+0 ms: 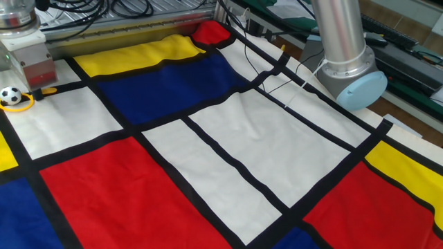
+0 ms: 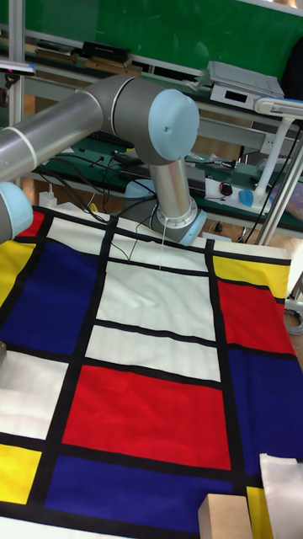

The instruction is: Remove the bubble ring from the ball

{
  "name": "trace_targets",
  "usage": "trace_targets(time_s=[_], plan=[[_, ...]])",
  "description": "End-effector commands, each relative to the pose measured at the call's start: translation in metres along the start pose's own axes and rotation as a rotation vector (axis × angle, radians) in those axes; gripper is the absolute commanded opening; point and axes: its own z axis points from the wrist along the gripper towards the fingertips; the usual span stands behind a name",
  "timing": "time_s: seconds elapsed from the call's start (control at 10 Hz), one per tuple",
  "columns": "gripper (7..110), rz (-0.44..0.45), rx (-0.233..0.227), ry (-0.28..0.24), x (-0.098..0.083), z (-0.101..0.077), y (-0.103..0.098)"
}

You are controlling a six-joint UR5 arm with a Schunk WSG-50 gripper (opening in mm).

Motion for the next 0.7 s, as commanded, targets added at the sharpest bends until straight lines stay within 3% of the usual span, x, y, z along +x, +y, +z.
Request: trace_targets(time_s=[0.0, 0.5, 0.6], plan=[[22, 0.004, -0.007, -0.002, 0.0000, -0.0004, 0.0008], [22, 0.022, 0.016, 0.010, 0.0028, 0.0001, -0.0041], [7, 0.027, 0.018, 0.010, 0.0028, 0.0001, -0.0041]])
